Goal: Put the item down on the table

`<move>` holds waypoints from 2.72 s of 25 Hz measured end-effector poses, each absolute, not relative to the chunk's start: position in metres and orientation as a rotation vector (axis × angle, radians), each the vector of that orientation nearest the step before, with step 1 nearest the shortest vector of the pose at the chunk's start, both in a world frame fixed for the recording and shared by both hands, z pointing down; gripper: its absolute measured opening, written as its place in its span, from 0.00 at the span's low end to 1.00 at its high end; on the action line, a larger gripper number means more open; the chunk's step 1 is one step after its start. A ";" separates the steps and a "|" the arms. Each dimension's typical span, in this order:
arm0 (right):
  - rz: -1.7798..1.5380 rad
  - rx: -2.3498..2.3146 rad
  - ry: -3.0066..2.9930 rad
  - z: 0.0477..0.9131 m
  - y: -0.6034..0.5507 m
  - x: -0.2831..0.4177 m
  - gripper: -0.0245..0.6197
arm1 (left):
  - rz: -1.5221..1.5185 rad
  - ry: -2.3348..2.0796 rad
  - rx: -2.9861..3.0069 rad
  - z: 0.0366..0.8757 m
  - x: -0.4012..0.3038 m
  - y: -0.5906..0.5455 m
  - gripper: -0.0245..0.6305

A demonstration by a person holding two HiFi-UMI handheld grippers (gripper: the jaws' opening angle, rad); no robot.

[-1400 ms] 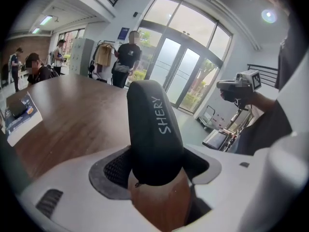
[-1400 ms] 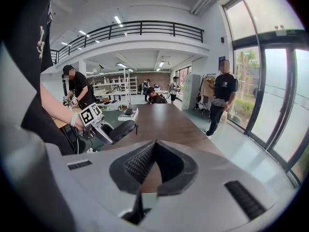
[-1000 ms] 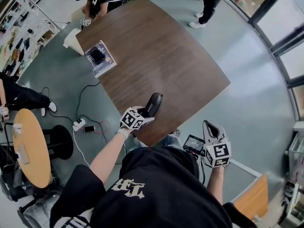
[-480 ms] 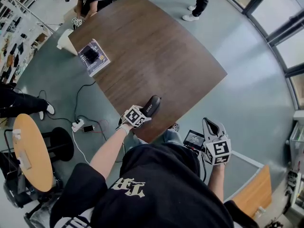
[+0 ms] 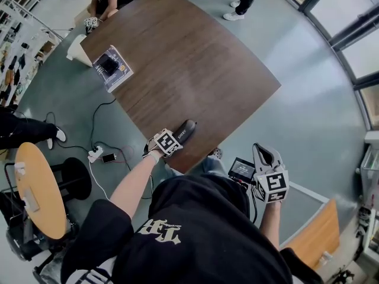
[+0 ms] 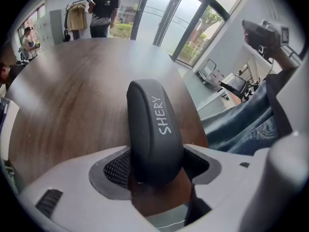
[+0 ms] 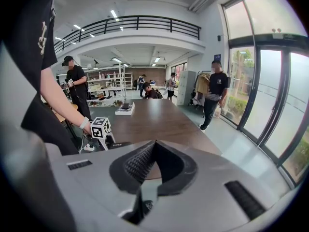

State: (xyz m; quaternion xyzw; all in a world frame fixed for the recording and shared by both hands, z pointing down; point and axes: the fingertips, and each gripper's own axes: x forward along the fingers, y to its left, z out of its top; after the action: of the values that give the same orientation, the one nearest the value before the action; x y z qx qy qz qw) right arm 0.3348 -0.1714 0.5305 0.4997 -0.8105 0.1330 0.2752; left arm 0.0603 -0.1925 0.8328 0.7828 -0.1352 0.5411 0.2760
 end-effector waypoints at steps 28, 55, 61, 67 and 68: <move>0.352 1.304 -2.184 0.532 -0.170 0.325 0.02 | 1.449 -0.420 2.136 0.828 0.053 -0.188 0.53; 0.199 1.087 -2.295 0.523 -0.228 0.273 0.02 | 0.686 -0.981 2.195 0.658 0.002 -0.182 0.06; 0.166 1.024 -2.327 0.519 -0.238 0.253 0.02 | 0.480 -1.032 2.323 0.609 0.007 -0.188 0.05; 0.151 0.963 -2.378 0.513 -0.248 0.232 0.02 | 0.279 -1.045 2.469 0.550 0.023 -0.196 0.05; 0.150 0.953 -2.389 0.512 -0.249 0.227 0.02 | 0.251 -1.051 2.480 0.543 0.025 -0.198 0.05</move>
State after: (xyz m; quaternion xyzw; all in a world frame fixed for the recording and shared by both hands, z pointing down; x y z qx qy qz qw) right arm 0.2274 -0.2490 0.5117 0.3552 -0.8904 0.0558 0.2790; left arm 0.0249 -0.1983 0.5426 0.8951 -0.3793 0.0904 0.2163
